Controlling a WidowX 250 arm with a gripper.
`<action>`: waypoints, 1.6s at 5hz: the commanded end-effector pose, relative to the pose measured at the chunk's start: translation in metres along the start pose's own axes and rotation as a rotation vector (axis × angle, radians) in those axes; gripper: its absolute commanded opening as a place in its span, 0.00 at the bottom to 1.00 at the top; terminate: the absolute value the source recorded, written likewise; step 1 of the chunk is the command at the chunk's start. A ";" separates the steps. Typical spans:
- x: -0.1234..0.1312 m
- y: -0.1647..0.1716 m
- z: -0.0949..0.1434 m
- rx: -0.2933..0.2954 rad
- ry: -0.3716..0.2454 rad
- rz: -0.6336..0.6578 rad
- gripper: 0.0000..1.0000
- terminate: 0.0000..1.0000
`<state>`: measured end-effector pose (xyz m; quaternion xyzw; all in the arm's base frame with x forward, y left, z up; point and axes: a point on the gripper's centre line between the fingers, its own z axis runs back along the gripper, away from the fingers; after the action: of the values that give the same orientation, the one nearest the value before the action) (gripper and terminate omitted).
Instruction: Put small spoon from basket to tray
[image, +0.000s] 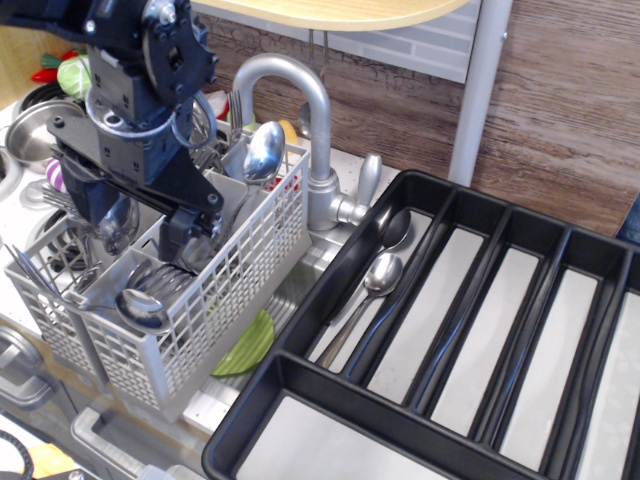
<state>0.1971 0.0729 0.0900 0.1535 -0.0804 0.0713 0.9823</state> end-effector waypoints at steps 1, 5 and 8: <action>0.000 0.000 0.000 0.000 0.000 0.000 1.00 0.00; -0.004 0.011 -0.030 0.011 -0.087 -0.038 1.00 0.00; 0.000 0.018 -0.054 -0.027 -0.118 -0.058 1.00 0.00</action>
<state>0.2019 0.1036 0.0377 0.1383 -0.1310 0.0358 0.9810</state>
